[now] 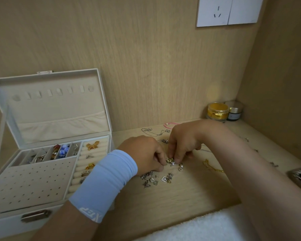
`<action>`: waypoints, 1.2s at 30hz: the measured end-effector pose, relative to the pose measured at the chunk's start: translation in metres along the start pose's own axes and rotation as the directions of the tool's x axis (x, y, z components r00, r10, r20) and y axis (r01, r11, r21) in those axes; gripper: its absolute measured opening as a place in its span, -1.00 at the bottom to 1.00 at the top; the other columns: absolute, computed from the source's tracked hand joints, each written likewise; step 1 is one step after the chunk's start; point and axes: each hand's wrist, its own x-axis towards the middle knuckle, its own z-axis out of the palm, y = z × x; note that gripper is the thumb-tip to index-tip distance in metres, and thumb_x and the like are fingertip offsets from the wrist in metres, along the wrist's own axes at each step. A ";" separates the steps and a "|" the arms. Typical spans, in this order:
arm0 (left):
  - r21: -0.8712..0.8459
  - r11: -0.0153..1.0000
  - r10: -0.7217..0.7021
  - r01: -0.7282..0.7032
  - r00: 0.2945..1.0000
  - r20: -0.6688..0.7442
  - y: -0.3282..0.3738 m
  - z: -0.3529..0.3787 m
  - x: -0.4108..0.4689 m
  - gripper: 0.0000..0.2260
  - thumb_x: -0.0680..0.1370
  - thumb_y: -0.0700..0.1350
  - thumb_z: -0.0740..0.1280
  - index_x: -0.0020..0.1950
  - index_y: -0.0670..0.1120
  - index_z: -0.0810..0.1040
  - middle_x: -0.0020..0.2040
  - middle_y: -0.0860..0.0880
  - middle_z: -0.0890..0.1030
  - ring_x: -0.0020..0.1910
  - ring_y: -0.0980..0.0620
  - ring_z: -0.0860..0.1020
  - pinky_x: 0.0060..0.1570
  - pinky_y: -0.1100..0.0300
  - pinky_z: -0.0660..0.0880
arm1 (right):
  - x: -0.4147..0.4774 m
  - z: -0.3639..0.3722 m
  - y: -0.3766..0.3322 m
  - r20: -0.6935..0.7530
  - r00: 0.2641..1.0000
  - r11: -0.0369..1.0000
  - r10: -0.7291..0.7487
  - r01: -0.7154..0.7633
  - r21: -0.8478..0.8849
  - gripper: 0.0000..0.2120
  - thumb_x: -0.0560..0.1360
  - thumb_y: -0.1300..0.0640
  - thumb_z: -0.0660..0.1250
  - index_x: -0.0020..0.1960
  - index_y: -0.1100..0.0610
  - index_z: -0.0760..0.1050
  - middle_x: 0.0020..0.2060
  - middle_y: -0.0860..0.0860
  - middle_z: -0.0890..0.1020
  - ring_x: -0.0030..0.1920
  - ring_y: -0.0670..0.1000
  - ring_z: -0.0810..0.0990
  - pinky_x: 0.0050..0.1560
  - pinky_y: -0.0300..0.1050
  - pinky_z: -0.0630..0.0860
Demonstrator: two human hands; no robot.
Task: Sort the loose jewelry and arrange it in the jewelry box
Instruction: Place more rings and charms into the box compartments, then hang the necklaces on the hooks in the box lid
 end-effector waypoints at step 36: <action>0.081 0.980 -0.177 0.179 0.984 -0.036 -0.032 -0.021 0.051 -0.87 0.50 -0.17 0.43 0.02 -0.03 0.68 -0.01 0.06 0.65 0.01 0.05 0.59 0.09 0.21 0.50 | 0.028 0.013 0.009 -0.534 0.841 0.996 -0.088 0.084 -0.032 -0.80 0.46 0.00 0.44 -0.33 -0.06 0.55 -0.22 -0.13 0.63 -0.09 -0.03 0.60 0.02 -0.01 0.60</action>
